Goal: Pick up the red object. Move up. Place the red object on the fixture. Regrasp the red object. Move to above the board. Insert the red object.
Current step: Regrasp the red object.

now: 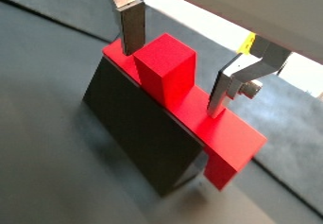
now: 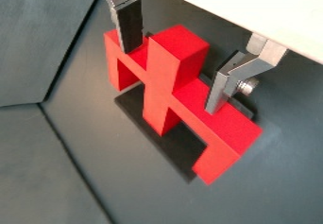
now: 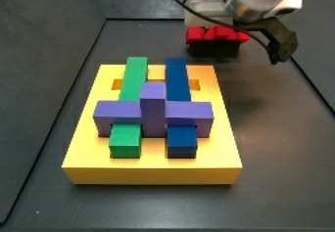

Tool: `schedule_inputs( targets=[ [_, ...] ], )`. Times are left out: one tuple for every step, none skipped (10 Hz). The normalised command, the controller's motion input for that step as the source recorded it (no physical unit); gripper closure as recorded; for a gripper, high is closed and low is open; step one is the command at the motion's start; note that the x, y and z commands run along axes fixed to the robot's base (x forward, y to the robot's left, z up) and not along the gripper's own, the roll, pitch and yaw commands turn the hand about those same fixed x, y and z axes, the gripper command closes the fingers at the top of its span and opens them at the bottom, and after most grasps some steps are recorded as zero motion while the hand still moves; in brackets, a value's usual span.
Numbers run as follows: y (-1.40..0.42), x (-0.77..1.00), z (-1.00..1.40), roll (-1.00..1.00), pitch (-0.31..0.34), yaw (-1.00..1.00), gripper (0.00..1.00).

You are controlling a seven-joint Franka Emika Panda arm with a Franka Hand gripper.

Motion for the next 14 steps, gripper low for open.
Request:
schedule_inputs(
  targets=[
    [-0.05, 0.00, -0.11, 0.39, 0.166, 0.04, 0.00],
    [-0.03, 0.00, -0.13, 0.16, 0.031, 0.00, 0.00],
    [0.00, 0.02, 0.00, 0.00, 0.000, 0.00, 0.00],
    [0.00, 0.06, 0.00, -0.11, 0.000, 0.00, 0.00],
    [0.00, 0.01, 0.06, -0.24, -0.131, 0.00, 0.00],
    [0.00, 0.00, 0.08, -0.24, -0.200, 0.00, 0.00],
    [0.00, 0.00, 0.09, -0.21, -0.191, 0.00, 0.00],
    [0.00, 0.00, 0.13, -0.13, -0.129, -0.06, 0.00],
    [0.00, 0.00, 0.03, 0.00, -0.111, -0.17, 0.00],
    [0.00, 0.00, 0.10, 0.00, -0.040, -0.23, 0.00],
    [0.00, 0.00, 0.01, 0.00, -0.040, -0.25, 0.00],
    [0.00, -0.01, 0.00, 0.00, -0.069, -0.23, 0.00],
    [0.00, -0.02, 0.00, 0.00, -0.031, -0.07, 0.00],
    [0.00, 0.00, 0.00, 0.02, 0.000, 0.00, 0.00]
  ],
)
